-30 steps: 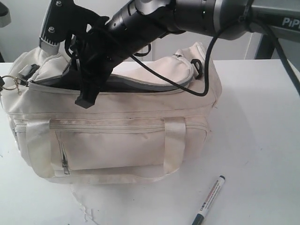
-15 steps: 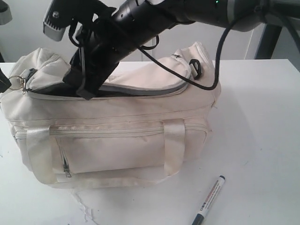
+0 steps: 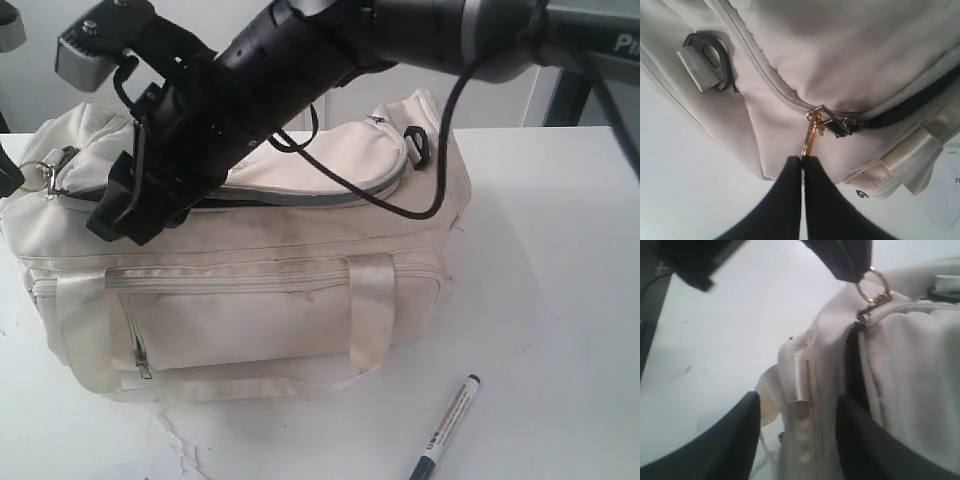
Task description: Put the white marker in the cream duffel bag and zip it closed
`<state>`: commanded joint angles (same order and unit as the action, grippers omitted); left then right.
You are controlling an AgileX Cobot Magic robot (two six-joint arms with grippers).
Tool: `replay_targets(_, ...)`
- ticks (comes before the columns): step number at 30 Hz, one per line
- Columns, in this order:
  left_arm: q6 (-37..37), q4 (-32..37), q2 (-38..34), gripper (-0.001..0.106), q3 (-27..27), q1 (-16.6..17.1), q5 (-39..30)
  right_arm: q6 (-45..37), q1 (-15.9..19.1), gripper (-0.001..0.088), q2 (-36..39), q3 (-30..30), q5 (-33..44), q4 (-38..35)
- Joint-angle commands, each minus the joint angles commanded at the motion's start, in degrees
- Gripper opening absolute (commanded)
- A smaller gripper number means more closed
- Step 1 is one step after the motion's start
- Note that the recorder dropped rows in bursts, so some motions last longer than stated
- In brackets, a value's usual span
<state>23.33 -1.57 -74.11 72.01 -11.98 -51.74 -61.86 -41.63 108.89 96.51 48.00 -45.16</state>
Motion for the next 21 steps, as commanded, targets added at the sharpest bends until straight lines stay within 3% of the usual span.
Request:
replay_targets(9, 0.0, -0.1, 0.0, 0.000, 0.0, 0.0, 0.4, -3.7, -0.1, 0.0435, 2.5, 0.2, -1.8, -0.6)
replay_targets(12, 0.0, -0.1, 0.0, 0.000, 0.0, 0.0, 0.5, -4.3, -0.1, 0.0325, 2.6, 0.2, -0.3, -0.4)
replay_targets(16, 0.0, -0.1, 0.0, 0.000, 0.0, 0.0, 0.6, -5.6, -0.1, 0.0000, 2.5, 0.2, 0.3, 0.6)
replay_targets(21, 0.4, -0.1, 0.0, 0.000, 0.0, 0.0, 0.7, -5.1, -0.1, 0.0000, 0.9, 0.2, 1.5, 3.8)
